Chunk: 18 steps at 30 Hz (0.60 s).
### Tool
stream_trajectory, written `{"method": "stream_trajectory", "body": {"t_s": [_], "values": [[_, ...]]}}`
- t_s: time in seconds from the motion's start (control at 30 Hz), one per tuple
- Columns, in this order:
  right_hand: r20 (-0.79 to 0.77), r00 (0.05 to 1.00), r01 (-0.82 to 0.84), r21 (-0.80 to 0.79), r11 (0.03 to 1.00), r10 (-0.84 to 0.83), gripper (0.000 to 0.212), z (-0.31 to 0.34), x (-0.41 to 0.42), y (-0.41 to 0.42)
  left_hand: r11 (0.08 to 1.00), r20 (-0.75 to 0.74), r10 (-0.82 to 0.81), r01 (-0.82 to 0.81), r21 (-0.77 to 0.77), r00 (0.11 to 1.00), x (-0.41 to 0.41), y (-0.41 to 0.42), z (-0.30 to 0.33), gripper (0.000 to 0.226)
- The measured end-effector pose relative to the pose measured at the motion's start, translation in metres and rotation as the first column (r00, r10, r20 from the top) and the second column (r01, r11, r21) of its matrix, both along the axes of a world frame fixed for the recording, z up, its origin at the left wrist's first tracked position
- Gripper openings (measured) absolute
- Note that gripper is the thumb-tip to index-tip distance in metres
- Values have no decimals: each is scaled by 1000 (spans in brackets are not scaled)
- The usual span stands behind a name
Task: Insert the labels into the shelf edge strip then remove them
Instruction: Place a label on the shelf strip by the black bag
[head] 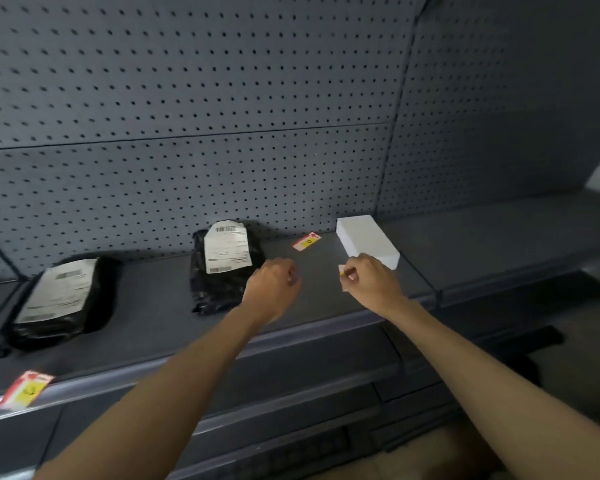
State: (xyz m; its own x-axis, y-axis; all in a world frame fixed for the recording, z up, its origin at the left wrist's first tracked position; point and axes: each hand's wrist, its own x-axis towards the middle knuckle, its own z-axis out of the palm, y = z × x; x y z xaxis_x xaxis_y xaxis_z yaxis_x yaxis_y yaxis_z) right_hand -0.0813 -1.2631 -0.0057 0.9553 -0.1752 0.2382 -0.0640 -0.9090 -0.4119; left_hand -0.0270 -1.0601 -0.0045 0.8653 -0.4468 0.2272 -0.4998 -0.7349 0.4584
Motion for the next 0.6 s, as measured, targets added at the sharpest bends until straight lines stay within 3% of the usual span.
{"method": "stream_trajectory", "body": {"t_s": [0.27,0.4,0.6], "values": [[-20,989,-145,-52,988,144,10,-22,88,-41,989,-98,143,-141,35,985,76,-73,-19,23],[-12,980,-199,-152,968,199,10,-32,129,-44,967,-131,250,-239,91,959,118,-88,-34,32],[-31,963,-267,-208,941,267,18,-45,174,-46,904,-166,398,-355,236,902,170,-93,-53,59]]}}
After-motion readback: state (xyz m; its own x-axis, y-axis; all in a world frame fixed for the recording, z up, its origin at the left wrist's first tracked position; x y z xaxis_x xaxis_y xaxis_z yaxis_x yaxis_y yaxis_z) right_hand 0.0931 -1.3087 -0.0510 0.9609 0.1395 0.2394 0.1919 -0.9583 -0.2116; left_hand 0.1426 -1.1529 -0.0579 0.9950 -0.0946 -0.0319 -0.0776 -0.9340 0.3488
